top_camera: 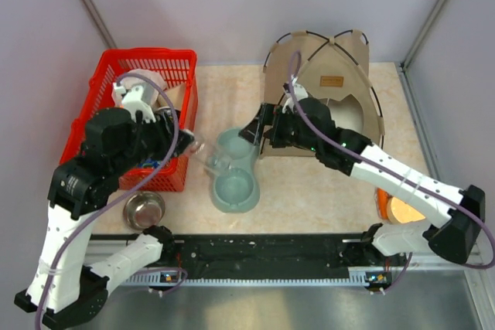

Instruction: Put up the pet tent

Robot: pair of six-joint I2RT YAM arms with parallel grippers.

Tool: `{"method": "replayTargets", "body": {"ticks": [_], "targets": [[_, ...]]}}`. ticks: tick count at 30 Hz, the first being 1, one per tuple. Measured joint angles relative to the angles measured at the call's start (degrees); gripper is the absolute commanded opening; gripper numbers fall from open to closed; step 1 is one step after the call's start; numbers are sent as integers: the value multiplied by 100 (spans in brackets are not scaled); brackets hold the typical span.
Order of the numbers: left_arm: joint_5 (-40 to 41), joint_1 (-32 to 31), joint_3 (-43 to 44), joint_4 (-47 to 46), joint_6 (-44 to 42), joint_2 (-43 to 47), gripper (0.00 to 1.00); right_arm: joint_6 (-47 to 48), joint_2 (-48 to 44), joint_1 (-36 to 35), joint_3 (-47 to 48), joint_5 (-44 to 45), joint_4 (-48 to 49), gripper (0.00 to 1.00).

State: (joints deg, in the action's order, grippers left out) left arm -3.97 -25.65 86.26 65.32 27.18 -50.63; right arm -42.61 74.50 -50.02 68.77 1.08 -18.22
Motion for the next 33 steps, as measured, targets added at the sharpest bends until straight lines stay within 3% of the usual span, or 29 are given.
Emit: {"method": "replayTargets", "body": {"ticks": [9, 19, 25, 33], "targets": [[103, 2, 1283, -1912, 756, -809, 0, -564, -448, 2, 267, -201, 1908, 99], [-817, 70, 2109, -3410, 1180, -1530, 0, -409, -933, 210, 326, 350, 3285, 99], [-1685, 258, 2177, -3985, 1495, -1565, 0, -542, -946, 575, 352, -72, 3709, 99], [-2470, 380, 2192, -4607, 1794, -1565, 0, -1434, -903, 1150, 245, -1217, 4861, 99]]}}
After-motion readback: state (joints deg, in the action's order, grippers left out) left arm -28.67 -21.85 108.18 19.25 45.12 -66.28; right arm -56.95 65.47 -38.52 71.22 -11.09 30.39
